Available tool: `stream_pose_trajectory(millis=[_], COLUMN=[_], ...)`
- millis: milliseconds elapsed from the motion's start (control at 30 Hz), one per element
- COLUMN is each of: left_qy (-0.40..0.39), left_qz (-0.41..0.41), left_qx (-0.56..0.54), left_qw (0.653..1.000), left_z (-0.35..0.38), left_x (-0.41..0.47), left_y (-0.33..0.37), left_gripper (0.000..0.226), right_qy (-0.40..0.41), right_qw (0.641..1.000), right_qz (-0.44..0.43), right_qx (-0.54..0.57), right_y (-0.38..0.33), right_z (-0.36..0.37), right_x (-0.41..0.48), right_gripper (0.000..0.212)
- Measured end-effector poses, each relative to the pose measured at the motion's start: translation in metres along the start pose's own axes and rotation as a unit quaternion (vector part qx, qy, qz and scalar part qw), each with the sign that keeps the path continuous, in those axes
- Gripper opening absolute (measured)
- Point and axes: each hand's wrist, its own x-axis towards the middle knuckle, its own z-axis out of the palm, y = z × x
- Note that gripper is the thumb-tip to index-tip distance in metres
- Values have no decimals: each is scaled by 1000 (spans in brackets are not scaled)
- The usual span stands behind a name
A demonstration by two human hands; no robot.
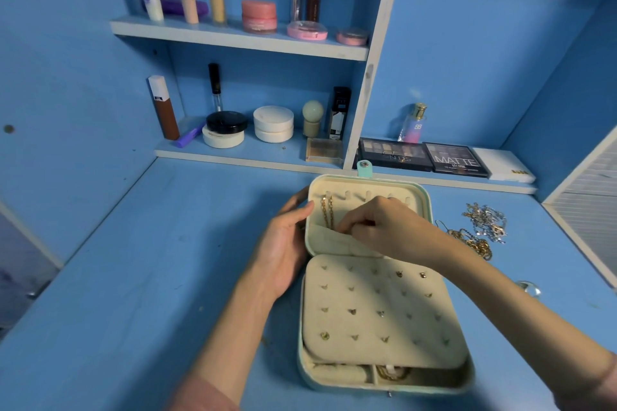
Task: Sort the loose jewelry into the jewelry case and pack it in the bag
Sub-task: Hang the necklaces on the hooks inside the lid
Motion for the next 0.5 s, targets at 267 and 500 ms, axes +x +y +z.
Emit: stream_pose_trajectory(millis=[267, 500], left_qy=[9, -8], left_qz=[-4, 3], left_qx=[6, 15], left_qw=[1000, 1000], left_z=[1, -2], left_x=[-2, 1], left_y=[1, -1], left_gripper=[55, 53], right_qy=[-5, 103], right_qw=[999, 994], right_qz=[-25, -43], right_qx=[-22, -18], right_y=[3, 16], right_z=[-2, -14], right_x=[-2, -20], right_gripper=[37, 22])
